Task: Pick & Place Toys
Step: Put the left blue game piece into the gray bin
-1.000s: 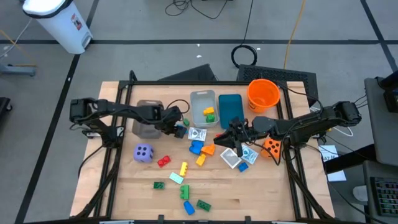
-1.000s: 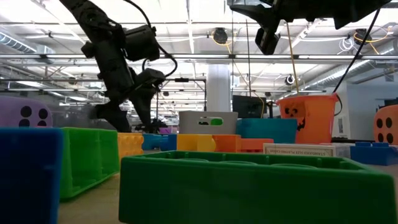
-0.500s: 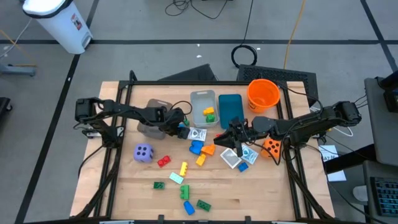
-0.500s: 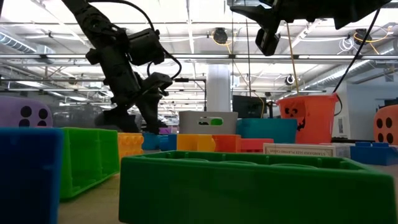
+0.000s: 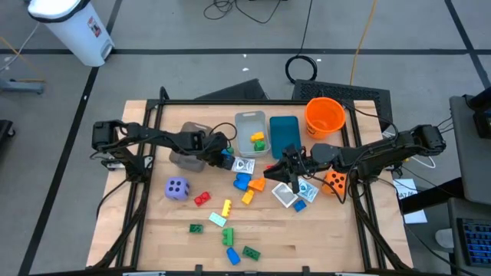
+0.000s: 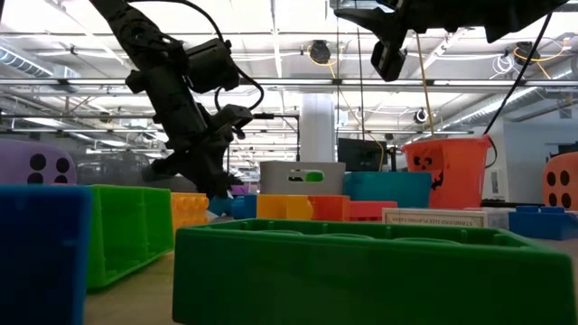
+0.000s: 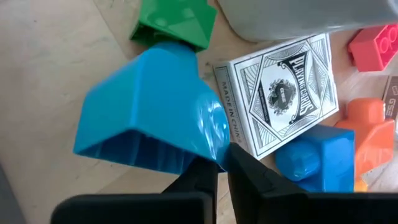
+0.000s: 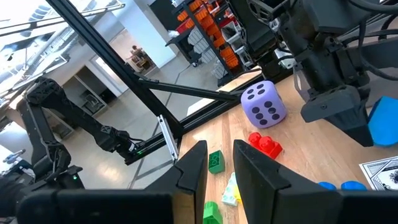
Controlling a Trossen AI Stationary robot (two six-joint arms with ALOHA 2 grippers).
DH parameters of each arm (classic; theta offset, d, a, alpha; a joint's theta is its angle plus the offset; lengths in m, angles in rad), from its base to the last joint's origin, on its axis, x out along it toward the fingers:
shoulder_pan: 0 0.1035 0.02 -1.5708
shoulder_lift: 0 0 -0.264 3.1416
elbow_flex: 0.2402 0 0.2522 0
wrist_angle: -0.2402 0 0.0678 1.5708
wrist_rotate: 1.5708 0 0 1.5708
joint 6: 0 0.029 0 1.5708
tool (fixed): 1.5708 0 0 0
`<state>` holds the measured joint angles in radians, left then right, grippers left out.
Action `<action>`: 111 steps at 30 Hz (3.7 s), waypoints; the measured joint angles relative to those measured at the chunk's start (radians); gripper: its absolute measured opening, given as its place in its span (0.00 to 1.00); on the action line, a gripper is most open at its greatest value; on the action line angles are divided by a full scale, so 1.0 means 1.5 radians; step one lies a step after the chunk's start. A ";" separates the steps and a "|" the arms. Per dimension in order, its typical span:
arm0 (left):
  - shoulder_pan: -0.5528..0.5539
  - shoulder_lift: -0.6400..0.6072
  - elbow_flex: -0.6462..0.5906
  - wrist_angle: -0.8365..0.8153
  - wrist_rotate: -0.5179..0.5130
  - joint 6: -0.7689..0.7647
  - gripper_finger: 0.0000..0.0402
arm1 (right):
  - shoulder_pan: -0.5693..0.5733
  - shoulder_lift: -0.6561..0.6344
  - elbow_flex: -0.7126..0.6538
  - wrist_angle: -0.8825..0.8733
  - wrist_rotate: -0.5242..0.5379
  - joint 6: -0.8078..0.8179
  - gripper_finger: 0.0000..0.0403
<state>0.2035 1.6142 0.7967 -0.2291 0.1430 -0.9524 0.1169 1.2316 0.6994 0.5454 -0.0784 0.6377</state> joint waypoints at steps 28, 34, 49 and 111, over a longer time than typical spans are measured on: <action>0.099 -0.074 0.012 -0.199 -0.045 0.111 0.03 | -0.001 0.000 0.000 -0.008 0.000 -0.015 0.18; 0.104 -0.074 0.102 -0.234 -0.035 0.189 0.07 | -0.002 0.000 0.000 -0.002 0.000 -0.014 0.18; 0.014 -0.075 0.453 -0.382 0.015 0.439 0.08 | -0.060 0.000 0.000 0.048 0.000 0.086 0.19; -0.042 -0.025 0.498 -0.195 0.261 0.353 0.42 | -0.148 0.062 0.001 0.255 -0.060 0.177 0.33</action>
<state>0.1403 1.5771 1.5444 -0.5220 0.5339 -0.4231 -0.1055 1.3247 0.7002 0.9281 -0.1681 0.9032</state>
